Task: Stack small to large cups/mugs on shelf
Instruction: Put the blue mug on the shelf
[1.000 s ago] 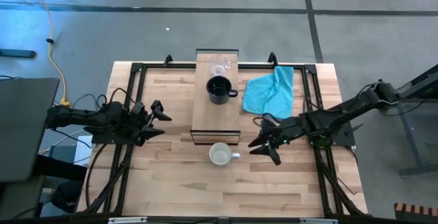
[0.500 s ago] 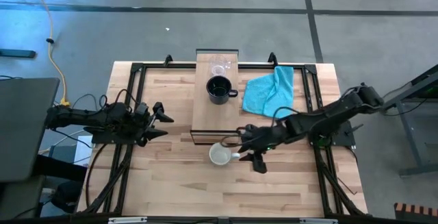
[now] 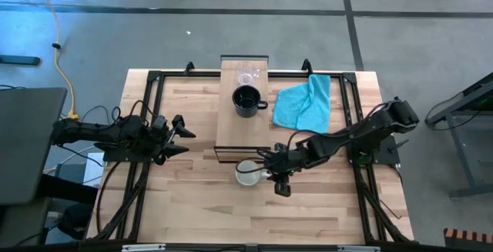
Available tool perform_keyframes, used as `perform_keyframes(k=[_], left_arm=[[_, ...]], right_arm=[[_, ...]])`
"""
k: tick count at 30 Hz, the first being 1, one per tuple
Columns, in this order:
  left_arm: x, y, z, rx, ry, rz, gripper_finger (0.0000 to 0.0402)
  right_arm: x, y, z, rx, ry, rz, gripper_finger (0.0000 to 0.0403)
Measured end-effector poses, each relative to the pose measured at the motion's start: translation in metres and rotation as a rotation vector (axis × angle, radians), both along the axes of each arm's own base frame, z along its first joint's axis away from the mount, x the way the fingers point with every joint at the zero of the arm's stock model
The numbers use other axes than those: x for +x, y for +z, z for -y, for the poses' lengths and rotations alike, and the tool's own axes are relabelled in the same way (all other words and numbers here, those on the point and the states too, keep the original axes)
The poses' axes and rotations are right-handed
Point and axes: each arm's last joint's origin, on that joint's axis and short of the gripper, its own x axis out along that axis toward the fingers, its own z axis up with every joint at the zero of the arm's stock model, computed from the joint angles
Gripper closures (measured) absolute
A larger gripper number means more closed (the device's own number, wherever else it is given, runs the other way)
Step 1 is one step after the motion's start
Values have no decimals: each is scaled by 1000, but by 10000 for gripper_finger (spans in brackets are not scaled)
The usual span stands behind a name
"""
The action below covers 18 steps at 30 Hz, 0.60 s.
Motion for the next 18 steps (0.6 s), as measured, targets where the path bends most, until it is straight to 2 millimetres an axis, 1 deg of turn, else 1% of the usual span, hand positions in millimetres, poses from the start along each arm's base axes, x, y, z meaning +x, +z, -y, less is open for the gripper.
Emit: perform_keyframes(k=[7,12,18], left_arm=[[0,0,0,-8,-1,0,131],[0,0,0,-8,-1,0,131],[0,0,0,-12,-2,0,131]], right_arm=[[2,2,-1,7,-5,29,313],[6,8,-11,16,81,127,313],[5,9,-17,0,133,158,313]])
